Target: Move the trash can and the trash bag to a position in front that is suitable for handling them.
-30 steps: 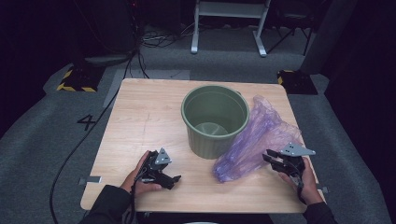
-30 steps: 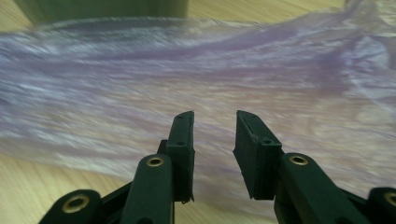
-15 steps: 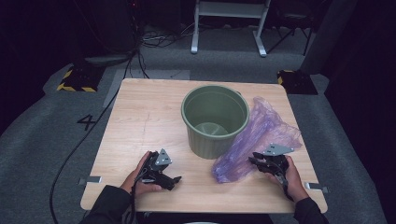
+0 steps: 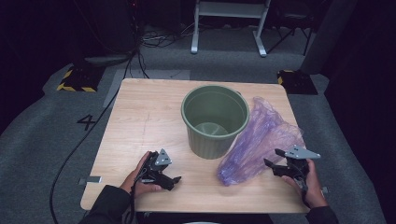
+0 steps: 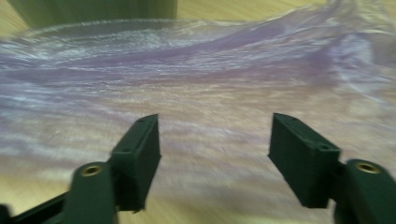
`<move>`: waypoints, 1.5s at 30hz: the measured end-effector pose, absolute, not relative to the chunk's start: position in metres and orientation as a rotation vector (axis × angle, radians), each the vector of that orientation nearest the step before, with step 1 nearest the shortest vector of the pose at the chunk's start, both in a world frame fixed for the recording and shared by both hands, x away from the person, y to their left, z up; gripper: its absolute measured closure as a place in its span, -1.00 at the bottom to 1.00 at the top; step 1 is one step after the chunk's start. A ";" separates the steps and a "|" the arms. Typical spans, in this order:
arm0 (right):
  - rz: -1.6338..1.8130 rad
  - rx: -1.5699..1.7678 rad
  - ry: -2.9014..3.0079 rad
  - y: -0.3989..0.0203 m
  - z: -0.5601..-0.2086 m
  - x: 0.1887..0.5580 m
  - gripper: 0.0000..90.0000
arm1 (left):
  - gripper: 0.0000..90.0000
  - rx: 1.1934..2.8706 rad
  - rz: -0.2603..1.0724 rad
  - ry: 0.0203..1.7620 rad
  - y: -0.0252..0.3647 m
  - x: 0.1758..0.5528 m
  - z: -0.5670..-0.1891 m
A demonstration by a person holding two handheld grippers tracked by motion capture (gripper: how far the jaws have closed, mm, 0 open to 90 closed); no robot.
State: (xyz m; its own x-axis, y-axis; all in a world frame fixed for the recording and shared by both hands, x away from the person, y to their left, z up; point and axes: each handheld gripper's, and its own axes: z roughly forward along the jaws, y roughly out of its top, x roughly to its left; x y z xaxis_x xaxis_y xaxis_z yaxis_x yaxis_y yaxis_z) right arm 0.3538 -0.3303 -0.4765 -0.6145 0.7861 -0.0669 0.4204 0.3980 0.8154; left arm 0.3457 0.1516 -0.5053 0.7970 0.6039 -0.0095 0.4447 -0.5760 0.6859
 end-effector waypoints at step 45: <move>1.041 1.120 2.306 -0.265 -0.501 0.436 -0.65 | -0.99 2.282 0.291 0.764 0.152 0.346 -0.505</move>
